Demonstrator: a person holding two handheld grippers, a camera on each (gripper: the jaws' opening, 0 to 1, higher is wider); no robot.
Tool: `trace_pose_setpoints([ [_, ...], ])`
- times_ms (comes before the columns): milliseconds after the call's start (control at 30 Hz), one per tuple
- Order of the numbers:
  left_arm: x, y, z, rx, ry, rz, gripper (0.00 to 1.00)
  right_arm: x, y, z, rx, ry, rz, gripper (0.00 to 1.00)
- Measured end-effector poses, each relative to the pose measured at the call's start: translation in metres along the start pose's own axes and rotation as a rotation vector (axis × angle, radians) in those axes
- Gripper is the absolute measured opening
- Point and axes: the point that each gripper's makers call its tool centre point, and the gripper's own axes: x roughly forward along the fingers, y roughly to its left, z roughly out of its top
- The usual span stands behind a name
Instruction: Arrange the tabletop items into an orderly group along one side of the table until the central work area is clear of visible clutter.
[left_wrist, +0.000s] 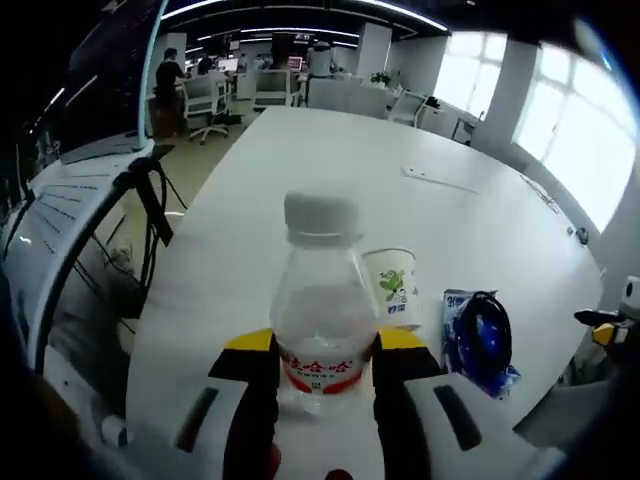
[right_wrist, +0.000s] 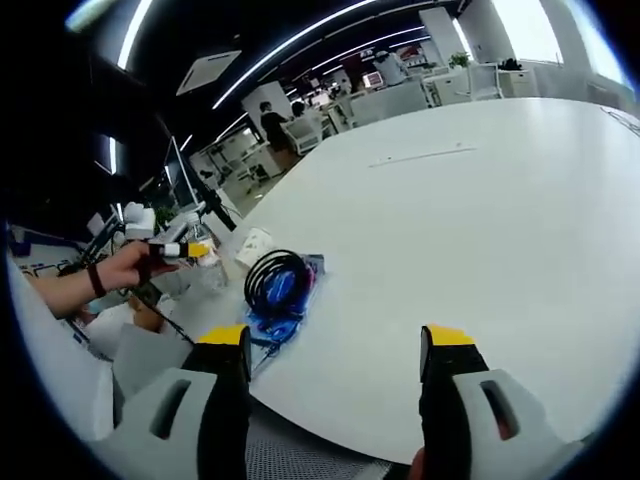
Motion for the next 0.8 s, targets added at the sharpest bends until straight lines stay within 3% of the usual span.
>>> trace_pose_setpoints([
  [800,-0.016,-0.006,-0.021,0.051,-0.072,0.037,0.35,-0.005,-0.005,-0.005,-0.004,0.010,0.002,0.68],
])
